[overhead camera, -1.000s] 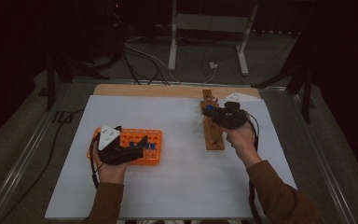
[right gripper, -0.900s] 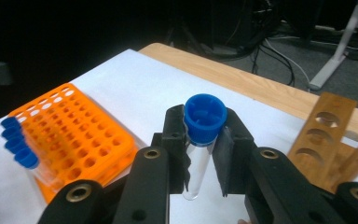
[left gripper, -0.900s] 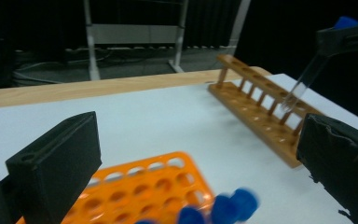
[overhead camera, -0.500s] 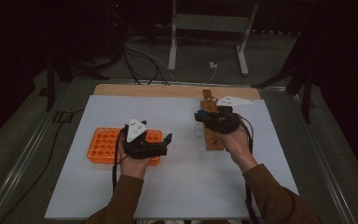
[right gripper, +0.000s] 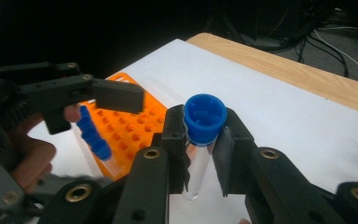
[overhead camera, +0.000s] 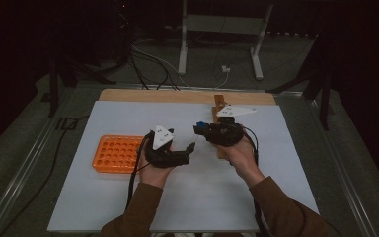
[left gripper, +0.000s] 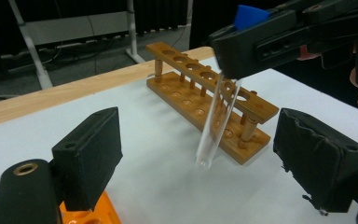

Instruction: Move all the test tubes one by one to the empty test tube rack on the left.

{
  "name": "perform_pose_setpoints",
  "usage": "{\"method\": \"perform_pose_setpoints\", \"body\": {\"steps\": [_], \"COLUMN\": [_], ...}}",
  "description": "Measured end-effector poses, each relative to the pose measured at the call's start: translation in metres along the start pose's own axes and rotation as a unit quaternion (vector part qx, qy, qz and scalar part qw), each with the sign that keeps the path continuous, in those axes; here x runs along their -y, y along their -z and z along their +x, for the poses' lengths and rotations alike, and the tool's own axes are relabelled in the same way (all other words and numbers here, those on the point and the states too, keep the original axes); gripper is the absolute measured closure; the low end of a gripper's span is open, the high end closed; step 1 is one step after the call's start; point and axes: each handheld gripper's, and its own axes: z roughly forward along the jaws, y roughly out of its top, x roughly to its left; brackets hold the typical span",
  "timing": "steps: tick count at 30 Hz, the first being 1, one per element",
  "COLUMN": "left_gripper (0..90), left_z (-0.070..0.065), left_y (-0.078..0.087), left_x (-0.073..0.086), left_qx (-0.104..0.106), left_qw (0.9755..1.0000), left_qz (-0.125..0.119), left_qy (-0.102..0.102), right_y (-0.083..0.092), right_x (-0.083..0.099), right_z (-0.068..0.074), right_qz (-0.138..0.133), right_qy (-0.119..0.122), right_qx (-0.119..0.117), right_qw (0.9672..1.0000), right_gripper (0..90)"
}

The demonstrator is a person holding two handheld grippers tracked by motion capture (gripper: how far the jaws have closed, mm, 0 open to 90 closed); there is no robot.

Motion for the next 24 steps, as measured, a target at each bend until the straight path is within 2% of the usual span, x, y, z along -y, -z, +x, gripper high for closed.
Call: {"method": "perform_pose_setpoints", "body": {"steps": [2,5,11,14,18,24], "left_gripper": [18.1,27.3,56.7,66.2,73.3,77.9], "left_z": [-0.004,-0.006,-0.005,-0.005,-0.005,-0.007], "left_y": [-0.002,-0.005,-0.006,-0.007,-0.006,-0.006], "left_x": [-0.001,-0.001,-0.001,0.000,0.000,0.001], "left_qx": [-0.009,-0.011,0.008,0.011,0.018,0.025], "left_qw": [0.9999,0.9998,0.9999,0.9998,0.9997,0.9994], "left_qz": [0.003,0.007,0.002,0.006,0.003,0.005], "left_qy": [-0.009,-0.012,-0.010,-0.012,-0.013,-0.023], "right_y": [-0.001,-0.003,-0.005,-0.004,-0.005,-0.006], "right_x": [-0.001,-0.001,-0.002,-0.002,-0.002,-0.001], "right_z": [0.003,0.007,0.015,0.016,0.016,0.017], "right_qz": [0.000,0.000,0.003,0.002,0.003,0.005], "right_qy": [-0.001,0.000,0.007,0.007,0.005,0.006], "right_qx": [-0.006,-0.014,-0.025,-0.027,-0.031,-0.032], "right_qw": [1.0000,0.9999,0.9997,0.9996,0.9995,0.9995], "right_gripper": [75.9,75.9,75.9,75.9,76.0,75.9]}}
